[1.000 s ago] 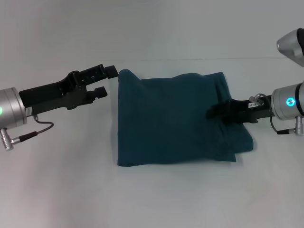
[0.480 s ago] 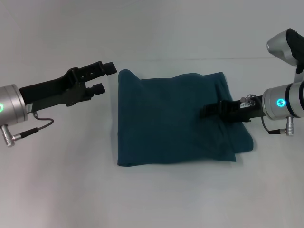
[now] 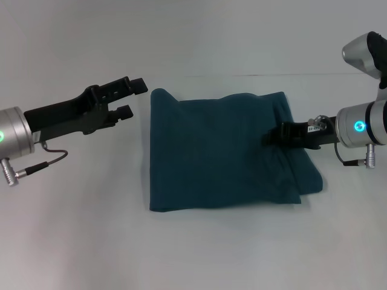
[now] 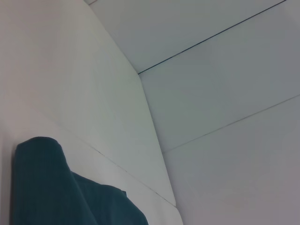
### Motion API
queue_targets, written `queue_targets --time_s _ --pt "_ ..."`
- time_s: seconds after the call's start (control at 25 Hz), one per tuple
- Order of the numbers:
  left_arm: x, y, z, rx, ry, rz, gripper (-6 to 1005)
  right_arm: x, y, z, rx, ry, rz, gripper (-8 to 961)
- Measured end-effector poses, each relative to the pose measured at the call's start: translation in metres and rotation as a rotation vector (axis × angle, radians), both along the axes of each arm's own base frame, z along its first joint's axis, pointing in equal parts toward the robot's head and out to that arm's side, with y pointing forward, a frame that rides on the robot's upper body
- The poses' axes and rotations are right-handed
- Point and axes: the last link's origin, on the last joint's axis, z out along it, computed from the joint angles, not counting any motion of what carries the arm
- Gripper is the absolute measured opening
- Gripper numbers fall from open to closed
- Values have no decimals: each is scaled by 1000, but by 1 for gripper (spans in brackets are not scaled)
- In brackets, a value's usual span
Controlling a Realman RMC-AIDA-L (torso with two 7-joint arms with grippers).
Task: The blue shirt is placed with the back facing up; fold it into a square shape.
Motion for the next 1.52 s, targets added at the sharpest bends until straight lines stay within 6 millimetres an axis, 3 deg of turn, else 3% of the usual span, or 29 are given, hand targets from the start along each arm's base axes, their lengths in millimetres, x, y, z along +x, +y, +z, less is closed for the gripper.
queue_targets --time_s 0.16,0.4,0.6,0.92,1.52 --pt "-2 0 2 7 -3 6 927 -1 0 0 0 0 3 345" --pt "-4 -1 3 12 -6 14 927 -7 2 13 14 53 21 121" --pt "-4 -1 4 15 -12 14 927 -23 6 32 18 88 69 65" --pt "-6 -1 8 29 -24 23 928 -38 10 55 19 87 107 61" --pt "-6 1 9 37 -23 26 928 -18 8 61 20 28 46 72"
